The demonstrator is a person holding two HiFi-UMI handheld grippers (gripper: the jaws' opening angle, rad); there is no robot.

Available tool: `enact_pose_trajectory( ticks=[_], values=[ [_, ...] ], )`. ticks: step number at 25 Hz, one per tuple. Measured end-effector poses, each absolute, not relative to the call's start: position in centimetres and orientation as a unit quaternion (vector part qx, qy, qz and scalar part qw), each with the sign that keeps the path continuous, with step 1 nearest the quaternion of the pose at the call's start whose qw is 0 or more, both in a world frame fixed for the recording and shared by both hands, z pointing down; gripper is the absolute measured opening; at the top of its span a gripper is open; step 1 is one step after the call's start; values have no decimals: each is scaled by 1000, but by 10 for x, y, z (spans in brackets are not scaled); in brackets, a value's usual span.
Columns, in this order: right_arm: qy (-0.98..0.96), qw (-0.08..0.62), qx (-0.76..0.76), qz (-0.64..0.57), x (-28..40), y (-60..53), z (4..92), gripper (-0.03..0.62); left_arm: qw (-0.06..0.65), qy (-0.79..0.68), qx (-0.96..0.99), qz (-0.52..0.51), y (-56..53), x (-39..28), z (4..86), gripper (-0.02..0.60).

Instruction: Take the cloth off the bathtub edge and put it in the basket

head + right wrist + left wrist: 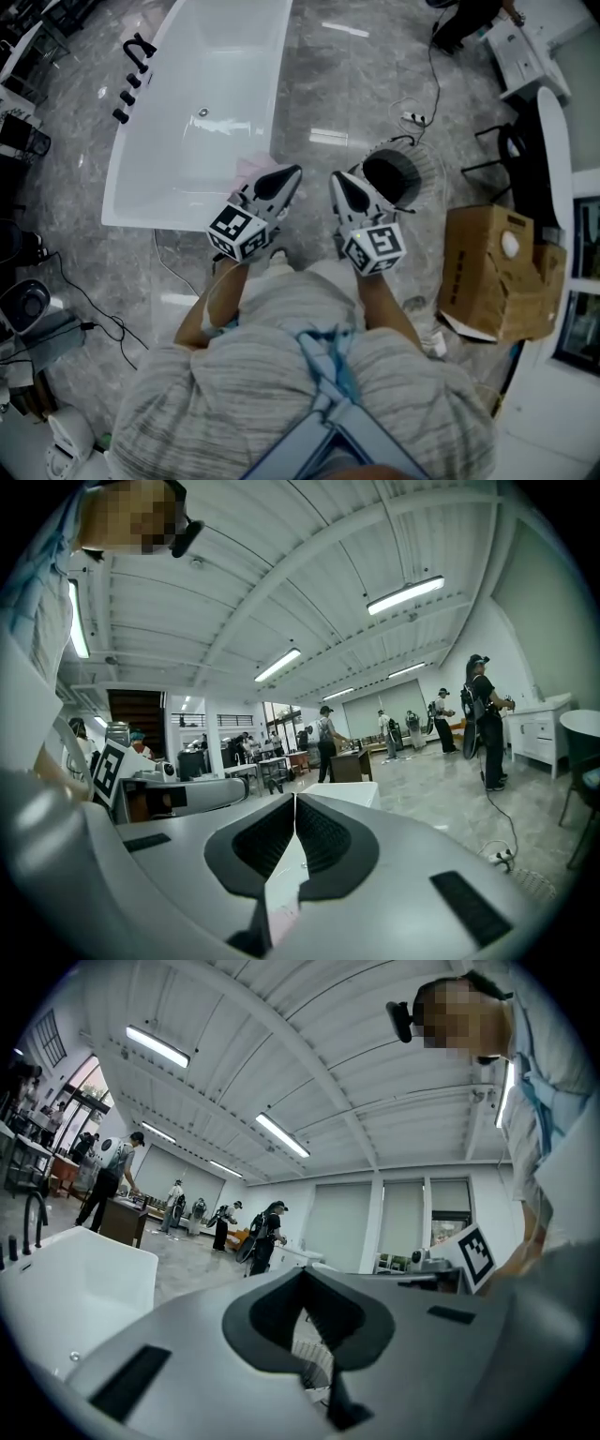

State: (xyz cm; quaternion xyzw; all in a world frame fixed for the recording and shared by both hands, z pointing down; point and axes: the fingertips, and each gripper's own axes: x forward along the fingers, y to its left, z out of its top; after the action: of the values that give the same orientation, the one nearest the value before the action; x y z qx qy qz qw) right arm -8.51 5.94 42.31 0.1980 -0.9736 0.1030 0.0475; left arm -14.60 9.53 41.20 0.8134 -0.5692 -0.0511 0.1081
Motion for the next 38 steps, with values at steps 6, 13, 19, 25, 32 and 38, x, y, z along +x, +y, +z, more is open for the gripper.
enact_pose_trajectory(
  ticks=[6,13,19,25,32,38],
  values=[
    [-979,56,173,97,-104,62,423,6,107,-575,809,-65,91,-159,413,2],
    [-985,52,143,85,-117,58,416,6,94,-590,799,-65,89,-168,406,2],
    [-986,53,131,89,-120,60,421,6,98,-605,787,-68,96,-175,412,2],
    [-988,56,105,93,-127,69,427,6,96,-613,781,-72,107,-181,415,2],
    [-992,72,53,86,-152,88,439,6,101,-612,781,-71,117,-195,425,3],
    [-992,96,24,83,-172,89,457,8,112,-617,777,-58,117,-208,443,3]
  ],
)
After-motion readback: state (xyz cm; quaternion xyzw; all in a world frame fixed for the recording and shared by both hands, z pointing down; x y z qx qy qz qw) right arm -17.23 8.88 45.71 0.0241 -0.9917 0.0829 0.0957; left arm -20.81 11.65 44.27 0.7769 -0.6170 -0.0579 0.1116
